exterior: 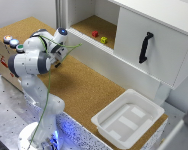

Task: Open the drawer

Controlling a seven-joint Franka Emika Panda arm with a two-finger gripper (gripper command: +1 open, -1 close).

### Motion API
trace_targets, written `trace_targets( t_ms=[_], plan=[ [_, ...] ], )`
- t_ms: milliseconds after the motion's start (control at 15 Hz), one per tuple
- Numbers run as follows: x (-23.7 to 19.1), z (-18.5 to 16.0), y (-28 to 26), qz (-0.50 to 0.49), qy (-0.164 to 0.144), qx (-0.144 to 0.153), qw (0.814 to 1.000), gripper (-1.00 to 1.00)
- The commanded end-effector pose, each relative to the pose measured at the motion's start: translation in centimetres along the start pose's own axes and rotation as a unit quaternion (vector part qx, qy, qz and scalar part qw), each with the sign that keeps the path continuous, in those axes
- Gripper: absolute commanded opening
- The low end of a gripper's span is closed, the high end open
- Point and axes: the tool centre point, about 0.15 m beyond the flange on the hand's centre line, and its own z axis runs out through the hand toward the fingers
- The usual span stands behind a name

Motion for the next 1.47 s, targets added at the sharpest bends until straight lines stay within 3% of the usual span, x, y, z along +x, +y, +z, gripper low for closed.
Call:
trace_targets(
  t_ms=[0,1400],
  plan=[
    [-0.8,-0.4,2.6,-0.001,0.026,0.043,0.999,-1.00],
    [0.2,-8.0,19.1,0.126,0.069,-0.013,0.990,-1.00]
  ],
)
